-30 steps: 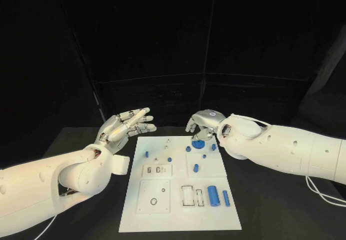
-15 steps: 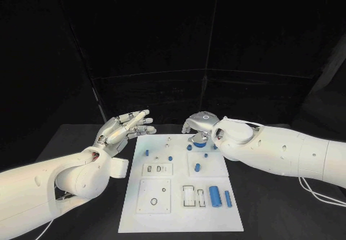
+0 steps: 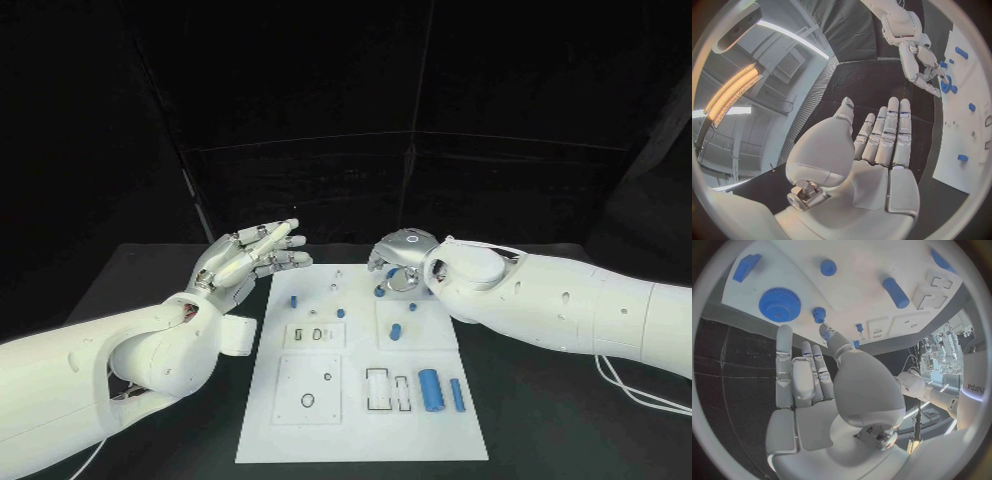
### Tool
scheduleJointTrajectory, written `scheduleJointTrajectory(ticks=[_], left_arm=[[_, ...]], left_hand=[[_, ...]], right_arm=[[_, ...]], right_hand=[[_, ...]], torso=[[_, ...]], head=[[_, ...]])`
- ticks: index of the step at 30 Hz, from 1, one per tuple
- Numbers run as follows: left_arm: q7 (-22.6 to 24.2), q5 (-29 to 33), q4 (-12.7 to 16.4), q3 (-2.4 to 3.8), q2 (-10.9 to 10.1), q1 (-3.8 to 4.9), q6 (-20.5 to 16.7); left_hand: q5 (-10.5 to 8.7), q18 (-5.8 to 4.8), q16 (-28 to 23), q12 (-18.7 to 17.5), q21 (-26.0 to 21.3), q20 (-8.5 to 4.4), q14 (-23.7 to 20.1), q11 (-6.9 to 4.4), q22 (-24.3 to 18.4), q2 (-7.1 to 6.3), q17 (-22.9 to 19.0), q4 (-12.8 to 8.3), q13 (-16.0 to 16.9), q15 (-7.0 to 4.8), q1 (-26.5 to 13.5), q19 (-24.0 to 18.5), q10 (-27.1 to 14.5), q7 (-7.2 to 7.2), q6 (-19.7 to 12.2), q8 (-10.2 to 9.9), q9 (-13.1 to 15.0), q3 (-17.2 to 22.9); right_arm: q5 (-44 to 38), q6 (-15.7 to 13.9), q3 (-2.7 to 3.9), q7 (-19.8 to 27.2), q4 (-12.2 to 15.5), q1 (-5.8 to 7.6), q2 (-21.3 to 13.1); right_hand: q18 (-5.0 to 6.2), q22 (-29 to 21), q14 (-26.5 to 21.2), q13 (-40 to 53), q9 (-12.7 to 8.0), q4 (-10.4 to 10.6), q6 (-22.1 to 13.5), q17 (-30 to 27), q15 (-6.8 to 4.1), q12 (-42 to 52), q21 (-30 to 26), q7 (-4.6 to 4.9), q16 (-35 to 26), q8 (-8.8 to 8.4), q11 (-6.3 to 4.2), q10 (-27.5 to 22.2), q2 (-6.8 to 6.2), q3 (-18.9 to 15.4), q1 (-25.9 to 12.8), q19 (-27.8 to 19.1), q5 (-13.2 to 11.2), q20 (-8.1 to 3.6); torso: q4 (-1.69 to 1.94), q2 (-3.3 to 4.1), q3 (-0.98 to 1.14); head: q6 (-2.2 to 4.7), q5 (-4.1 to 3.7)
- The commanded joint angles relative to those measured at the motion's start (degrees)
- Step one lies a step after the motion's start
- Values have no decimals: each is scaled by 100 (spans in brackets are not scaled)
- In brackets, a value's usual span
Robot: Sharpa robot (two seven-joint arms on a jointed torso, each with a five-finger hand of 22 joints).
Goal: Assemble the parts on the task board
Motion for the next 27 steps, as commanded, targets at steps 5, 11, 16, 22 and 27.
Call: scheduleJointTrajectory(ticks=[5,11,16,22,27], left_arm=[[-2,-42,-3,5,-1,11,70],[-10,-42,-15,5,4,11,64],[-21,-42,-30,5,6,11,59],[-31,-42,-39,5,9,11,56],[-37,-42,-35,6,11,13,52]], left_hand=[[8,20,-37,-35,-42,45,-1,37,-13,38,-9,-37,-6,50,39,15,-23,431,-50,-36,-7,-6],[8,19,-53,-57,-53,50,-5,45,-22,47,-10,-45,-6,56,40,13,-39,440,-61,-51,-7,-10],[8,19,-60,-66,-57,51,-8,48,-26,51,-11,-47,-6,59,39,12,-44,444,-73,-57,-8,-12],[8,19,-66,-74,-61,53,-9,51,-30,58,-11,-48,-6,61,37,11,-50,448,-76,-64,-8,-13],[8,19,-71,-80,-64,54,-10,54,-32,63,-12,-48,-6,63,35,10,-53,451,-87,-69,-9,-14]], right_arm=[[91,269,2,-3,-14,-22,0],[168,354,2,35,-44,-62,6],[252,441,2,77,-51,-77,10],[299,522,2,102,-90,-81,28],[339,556,2,126,-130,-82,59]], right_hand=[[30,10,259,-2,-1,44,-30,-30,53,-2,41,29,3,-12,1,-24,-49,30,11,31,-18,6],[32,15,253,4,1,52,-35,8,51,25,53,55,39,-10,0,2,-21,62,40,25,-15,11],[43,33,242,1,9,74,-19,46,-17,94,93,87,92,-2,-87,149,24,155,48,6,-13,-27],[38,49,239,-7,24,101,68,73,-51,105,128,98,130,20,-120,281,66,275,12,-12,-8,-70],[36,58,235,-13,29,123,123,72,-49,85,147,103,139,25,-121,330,99,368,-17,-25,-7,-77]], torso=[[13,25,-3],[-5,20,0],[0,23,-1],[6,33,0],[2,37,-1]], head=[[-44,6],[-61,31],[-84,42],[-93,41],[-107,71]])
